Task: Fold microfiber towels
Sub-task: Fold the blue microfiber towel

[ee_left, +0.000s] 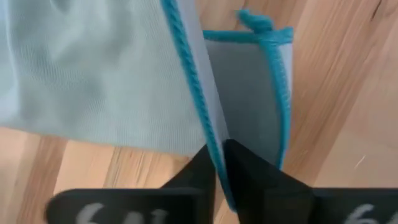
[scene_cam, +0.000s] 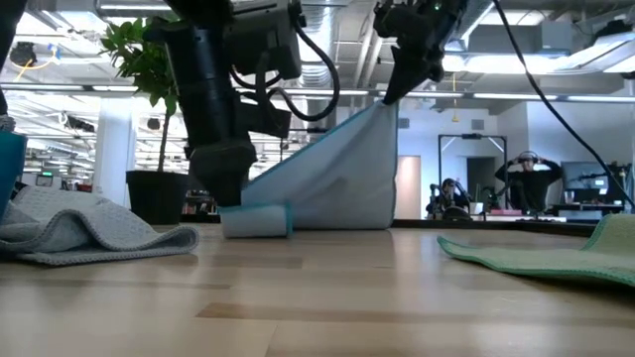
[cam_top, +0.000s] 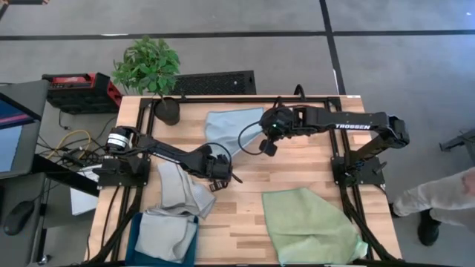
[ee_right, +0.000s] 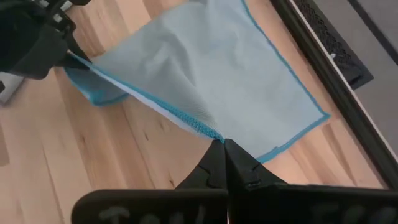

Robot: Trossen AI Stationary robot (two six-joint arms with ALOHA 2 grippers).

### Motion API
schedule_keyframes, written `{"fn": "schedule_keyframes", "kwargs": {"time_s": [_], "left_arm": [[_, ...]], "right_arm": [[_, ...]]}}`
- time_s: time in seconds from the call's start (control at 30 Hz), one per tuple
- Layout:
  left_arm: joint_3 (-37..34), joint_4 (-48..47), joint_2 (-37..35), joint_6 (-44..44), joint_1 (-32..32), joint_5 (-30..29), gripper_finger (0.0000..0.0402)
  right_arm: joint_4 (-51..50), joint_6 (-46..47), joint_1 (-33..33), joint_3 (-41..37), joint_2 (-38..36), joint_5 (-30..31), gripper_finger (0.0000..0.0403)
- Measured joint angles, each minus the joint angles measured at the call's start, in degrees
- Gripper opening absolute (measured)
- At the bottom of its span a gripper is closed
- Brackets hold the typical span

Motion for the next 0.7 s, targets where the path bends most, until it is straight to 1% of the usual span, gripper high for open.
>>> {"fn": "schedule_keyframes", "kwargs": {"time_s": [0.07, 0.17, 0.27, 0.4, 0.6, 0.7], "left_arm": [[0.0, -0.5, 0.0, 0.0, 0.0, 0.0, 0.0006], [1.1, -3.3, 0.0, 1.8, 0.4, -0.4, 0.0002], [3.2, -7.5, -0.7, 4.3, 1.5, -0.5, 0.0001], [6.4, -11.1, -4.2, 7.5, 3.9, -0.5, 0.0000], [9.6, -13.5, -11.9, 13.4, 10.4, -0.7, 0.0000], [11.9, -15.9, -14.5, 17.3, 14.8, -3.5, 0.0000]], "right_arm": [[-1.4, -0.5, 0.0, 1.0, 0.0, 1.0, 0.0003], [-3.7, -1.5, 0.0, 2.6, 0.0, 2.8, 0.0003], [-7.1, -1.5, -0.7, 4.4, 0.0, 3.1, 0.0003], [-11.2, -1.5, -2.2, 6.9, 0.0, 7.0, 0.0003], [-16.4, -1.1, -5.3, 10.8, 0.0, 11.6, 0.0003], [-16.4, -1.5, -7.8, 12.3, 0.0, 14.3, 0.0003]]}}
